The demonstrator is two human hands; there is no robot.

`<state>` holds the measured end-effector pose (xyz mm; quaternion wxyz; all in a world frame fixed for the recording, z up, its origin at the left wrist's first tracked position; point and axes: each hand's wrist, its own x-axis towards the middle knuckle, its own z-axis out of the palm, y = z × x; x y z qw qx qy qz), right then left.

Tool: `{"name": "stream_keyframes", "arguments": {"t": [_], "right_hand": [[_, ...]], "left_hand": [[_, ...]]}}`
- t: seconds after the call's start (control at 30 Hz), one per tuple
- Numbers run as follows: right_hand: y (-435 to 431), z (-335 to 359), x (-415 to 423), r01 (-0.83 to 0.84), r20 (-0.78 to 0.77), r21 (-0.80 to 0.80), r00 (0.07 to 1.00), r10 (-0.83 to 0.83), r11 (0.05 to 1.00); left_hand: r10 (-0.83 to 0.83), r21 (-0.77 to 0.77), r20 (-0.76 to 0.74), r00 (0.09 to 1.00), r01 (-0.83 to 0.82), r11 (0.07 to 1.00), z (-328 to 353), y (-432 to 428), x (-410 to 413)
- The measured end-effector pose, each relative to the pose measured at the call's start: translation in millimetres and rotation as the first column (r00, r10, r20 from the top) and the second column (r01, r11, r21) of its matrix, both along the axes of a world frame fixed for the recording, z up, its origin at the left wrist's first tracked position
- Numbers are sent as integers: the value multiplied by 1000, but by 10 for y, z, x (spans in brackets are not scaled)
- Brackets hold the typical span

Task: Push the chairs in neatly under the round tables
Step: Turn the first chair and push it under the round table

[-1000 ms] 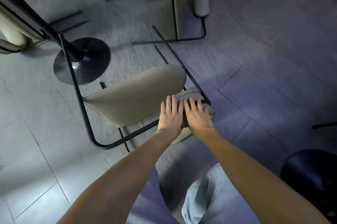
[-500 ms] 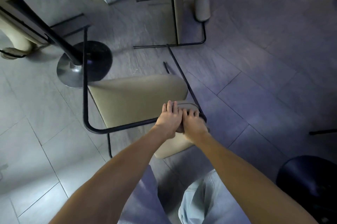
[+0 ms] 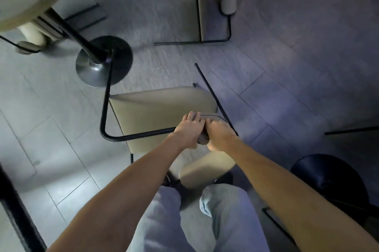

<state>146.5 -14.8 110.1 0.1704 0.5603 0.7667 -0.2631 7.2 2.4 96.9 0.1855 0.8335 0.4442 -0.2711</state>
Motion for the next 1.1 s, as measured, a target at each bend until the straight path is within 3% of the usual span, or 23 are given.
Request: {"name": "stream_keyframes", "arguments": {"t": [0.2, 0.4, 0.67, 0.73, 0.9, 1.1], "right_hand": [[73, 651, -12, -8, 2, -113, 1000, 9, 994], [386, 1195, 65, -109, 18, -206, 993, 115, 973], [968, 1261, -90, -77, 57, -250, 994, 94, 965], [1158, 1297, -177, -61, 59, -206, 995, 75, 977], [1599, 1176, -436, 14, 23, -21, 1000, -13, 1000], [2020, 1057, -649, 81, -16, 205, 997, -79, 975]], "left_hand": [[60, -88, 126, 990, -49, 995, 639, 55, -50], [168, -224, 155, 974, -131, 966, 1058, 331, -61], [240, -272, 195, 951, -182, 945, 1095, 862, -240], [263, -216, 229, 937, -214, 952, 1112, 1042, -309], [261, 92, 289, 921, -299, 950, 1008, 1447, -436], [149, 288, 275, 950, -230, 930, 988, 1995, -765]]}}
